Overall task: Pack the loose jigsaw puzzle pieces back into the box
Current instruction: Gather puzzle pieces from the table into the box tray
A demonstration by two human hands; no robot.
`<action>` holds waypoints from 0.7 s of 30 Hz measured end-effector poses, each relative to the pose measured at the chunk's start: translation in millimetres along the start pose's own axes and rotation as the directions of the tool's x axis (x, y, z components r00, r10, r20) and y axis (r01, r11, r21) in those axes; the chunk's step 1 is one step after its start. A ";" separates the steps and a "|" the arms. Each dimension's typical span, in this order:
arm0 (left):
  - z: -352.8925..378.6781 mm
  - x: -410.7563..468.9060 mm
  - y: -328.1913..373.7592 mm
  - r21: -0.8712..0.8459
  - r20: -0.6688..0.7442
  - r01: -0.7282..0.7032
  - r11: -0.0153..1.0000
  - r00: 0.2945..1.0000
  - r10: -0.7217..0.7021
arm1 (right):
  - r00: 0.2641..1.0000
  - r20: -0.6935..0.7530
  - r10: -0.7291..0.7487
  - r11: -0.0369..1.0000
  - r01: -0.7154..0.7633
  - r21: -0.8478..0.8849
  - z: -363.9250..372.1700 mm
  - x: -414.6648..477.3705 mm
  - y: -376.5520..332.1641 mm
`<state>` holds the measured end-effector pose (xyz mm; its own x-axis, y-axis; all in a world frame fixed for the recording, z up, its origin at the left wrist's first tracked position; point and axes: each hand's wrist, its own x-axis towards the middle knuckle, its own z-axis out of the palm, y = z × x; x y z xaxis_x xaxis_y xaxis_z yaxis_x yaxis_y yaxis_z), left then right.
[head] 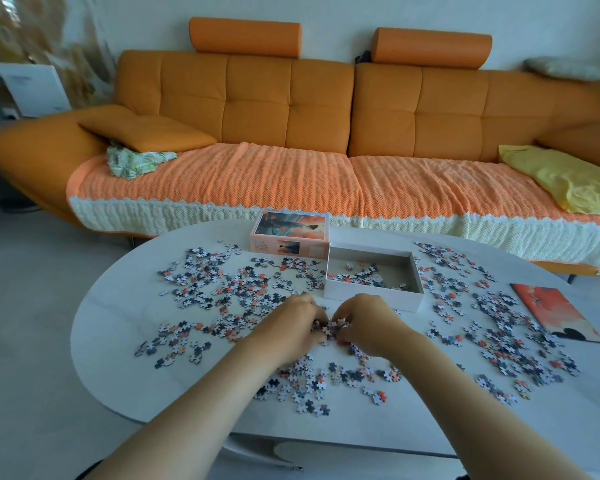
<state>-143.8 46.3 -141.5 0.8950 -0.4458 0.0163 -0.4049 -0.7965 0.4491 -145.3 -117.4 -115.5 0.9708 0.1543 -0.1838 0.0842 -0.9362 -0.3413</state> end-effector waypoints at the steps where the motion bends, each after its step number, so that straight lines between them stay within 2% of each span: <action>1: 0.0 1.5 -0.2 -0.009 -0.012 0.004 1.000 1.000 -0.004 | 1.000 -0.008 0.002 1.000 -0.002 -0.005 -0.4 0.8 0.1; 6: -4.0 9.3 0.9 -0.086 -0.028 0.061 0.994 0.998 -0.063 | 1.000 -0.007 -0.004 1.000 0.004 0.024 -4.4 5.0 -0.1; 12: -14.2 27.2 6.6 -0.245 -0.013 0.112 0.963 0.993 -0.118 | 0.999 -0.031 0.027 0.977 -0.020 0.213 -18.4 13.5 13.5; 15: -24.7 43.0 15.6 -0.384 -0.110 0.079 0.920 0.985 -0.130 | 0.988 -0.149 0.051 0.954 -0.004 0.301 -33.3 21.1 25.3; 18: -28.1 65.0 22.8 -0.466 -0.266 0.014 0.885 0.951 -0.155 | 0.946 -0.304 0.113 0.916 0.020 0.401 -43.5 31.8 36.4; 21: -21.4 87.1 25.1 -0.442 -0.381 -0.035 0.896 0.912 -0.153 | 0.882 -0.461 0.099 0.949 0.055 0.310 -46.8 46.1 47.2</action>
<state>-72.0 -3.8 -109.7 0.9492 -0.1291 0.2869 -0.3113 -0.5179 0.7968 -86.0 -169.3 -96.9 0.9681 -0.1022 0.2289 0.0639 -0.7823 -0.6196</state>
